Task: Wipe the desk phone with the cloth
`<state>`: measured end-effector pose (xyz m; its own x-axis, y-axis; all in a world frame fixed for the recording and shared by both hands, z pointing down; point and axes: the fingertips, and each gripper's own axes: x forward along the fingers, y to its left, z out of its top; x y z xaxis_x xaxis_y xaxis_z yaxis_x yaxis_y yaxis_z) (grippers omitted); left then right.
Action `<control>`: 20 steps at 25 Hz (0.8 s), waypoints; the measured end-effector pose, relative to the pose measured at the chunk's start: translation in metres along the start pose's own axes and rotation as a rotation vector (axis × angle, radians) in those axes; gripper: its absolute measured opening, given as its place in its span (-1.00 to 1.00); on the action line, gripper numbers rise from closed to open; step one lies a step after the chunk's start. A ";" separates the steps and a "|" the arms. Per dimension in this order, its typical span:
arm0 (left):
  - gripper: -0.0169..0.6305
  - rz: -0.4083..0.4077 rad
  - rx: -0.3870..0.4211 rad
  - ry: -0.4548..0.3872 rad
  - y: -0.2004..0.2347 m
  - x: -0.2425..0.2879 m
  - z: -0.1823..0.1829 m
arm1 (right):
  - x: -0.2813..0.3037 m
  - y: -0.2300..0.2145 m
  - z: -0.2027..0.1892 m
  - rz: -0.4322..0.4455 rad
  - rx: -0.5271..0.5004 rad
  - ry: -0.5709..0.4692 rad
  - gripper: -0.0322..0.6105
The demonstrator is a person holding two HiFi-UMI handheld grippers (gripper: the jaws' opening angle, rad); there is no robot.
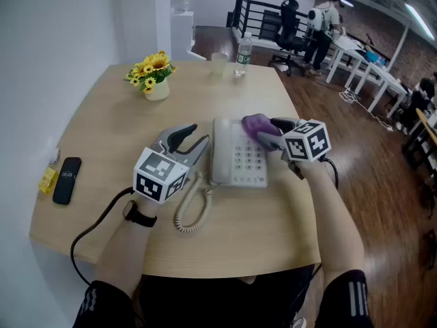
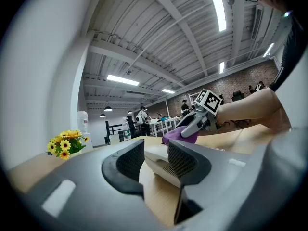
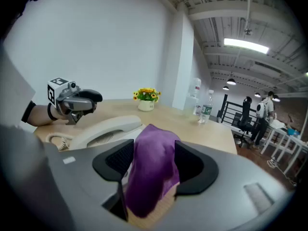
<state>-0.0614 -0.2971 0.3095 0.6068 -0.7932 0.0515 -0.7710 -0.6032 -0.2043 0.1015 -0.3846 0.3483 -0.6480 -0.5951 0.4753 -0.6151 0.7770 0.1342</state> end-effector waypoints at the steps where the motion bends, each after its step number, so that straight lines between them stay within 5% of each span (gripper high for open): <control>1: -0.50 -0.002 0.002 -0.001 -0.001 0.000 0.001 | 0.003 -0.002 -0.001 -0.007 -0.013 0.030 -0.05; 5: -0.50 -0.004 0.005 -0.007 -0.001 0.001 0.004 | 0.014 -0.005 -0.014 -0.030 -0.019 0.120 -0.22; 9: -0.50 -0.009 0.007 -0.011 -0.003 0.001 0.005 | 0.012 -0.007 -0.023 -0.034 0.059 0.094 -0.21; 11: -0.50 -0.012 0.008 -0.008 -0.004 0.002 0.004 | 0.010 0.000 -0.025 -0.003 0.064 0.105 -0.41; 20: -0.50 -0.012 0.017 0.001 -0.006 0.002 0.001 | -0.042 0.099 -0.068 0.062 -0.347 0.284 -0.59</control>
<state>-0.0551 -0.2952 0.3097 0.6159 -0.7859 0.0548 -0.7603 -0.6112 -0.2201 0.0986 -0.2690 0.4008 -0.5002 -0.5029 0.7049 -0.3605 0.8611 0.3585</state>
